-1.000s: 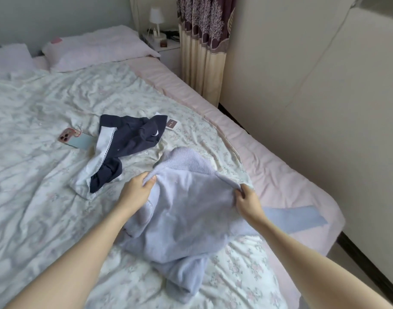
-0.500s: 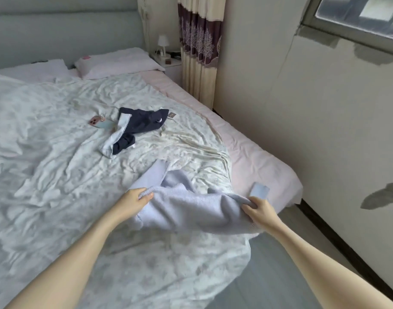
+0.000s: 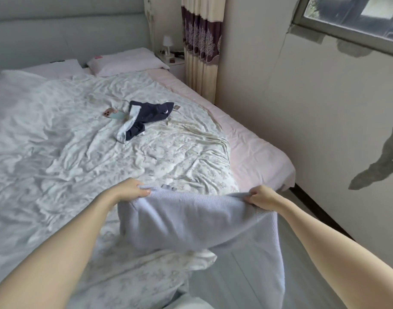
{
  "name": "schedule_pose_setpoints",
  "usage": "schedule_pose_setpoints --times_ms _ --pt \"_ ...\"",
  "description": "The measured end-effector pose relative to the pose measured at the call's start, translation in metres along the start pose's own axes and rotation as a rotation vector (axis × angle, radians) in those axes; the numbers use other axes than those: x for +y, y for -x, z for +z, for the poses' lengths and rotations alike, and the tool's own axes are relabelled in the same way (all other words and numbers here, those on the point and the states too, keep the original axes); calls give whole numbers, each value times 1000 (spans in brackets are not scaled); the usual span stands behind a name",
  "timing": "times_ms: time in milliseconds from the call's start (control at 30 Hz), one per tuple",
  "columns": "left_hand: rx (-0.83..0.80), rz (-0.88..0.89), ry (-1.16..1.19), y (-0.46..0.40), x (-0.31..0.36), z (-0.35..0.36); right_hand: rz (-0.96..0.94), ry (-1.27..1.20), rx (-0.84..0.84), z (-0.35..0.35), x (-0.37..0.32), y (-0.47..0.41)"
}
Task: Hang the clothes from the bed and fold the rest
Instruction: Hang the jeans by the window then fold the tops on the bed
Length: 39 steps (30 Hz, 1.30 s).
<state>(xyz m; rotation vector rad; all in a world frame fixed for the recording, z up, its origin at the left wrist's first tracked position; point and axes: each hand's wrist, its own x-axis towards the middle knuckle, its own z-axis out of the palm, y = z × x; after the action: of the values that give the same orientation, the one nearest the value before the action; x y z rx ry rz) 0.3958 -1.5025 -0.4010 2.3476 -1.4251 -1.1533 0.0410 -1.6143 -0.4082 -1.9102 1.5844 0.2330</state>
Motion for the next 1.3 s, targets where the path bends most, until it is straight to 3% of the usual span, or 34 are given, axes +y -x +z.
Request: schedule_pose_setpoints --times_ms 100,200,300,467,600,733,1000,1100,1167,1233,1300 --pt "232 -27 -72 -19 16 -27 10 -36 328 -26 -25 -18" --pt "572 -36 -103 -43 50 -73 3 -61 628 -74 -64 -43" --pt "854 21 86 -69 99 -137 -28 -135 886 -132 -111 -69" --pt "1018 370 443 -85 165 -236 -42 -419 1107 -218 -172 -84" --pt "1116 633 381 -90 169 -274 -240 -601 1134 -245 -186 -98" --pt "1018 635 218 -109 122 -255 -333 -581 1047 -207 -172 -116" --pt "539 278 54 -142 -23 -78 -180 -406 530 -15 -80 -157" --pt "61 21 -191 -138 -81 2 64 -152 105 68 -25 -151" --pt "-145 -128 -268 -129 -107 38 187 20 -85 105 7 -141" --pt "-185 -190 -268 -124 -118 59 182 84 -132 125 22 -134" --pt "-140 -163 -279 -128 -123 76 146 67 -49 137 22 -135"
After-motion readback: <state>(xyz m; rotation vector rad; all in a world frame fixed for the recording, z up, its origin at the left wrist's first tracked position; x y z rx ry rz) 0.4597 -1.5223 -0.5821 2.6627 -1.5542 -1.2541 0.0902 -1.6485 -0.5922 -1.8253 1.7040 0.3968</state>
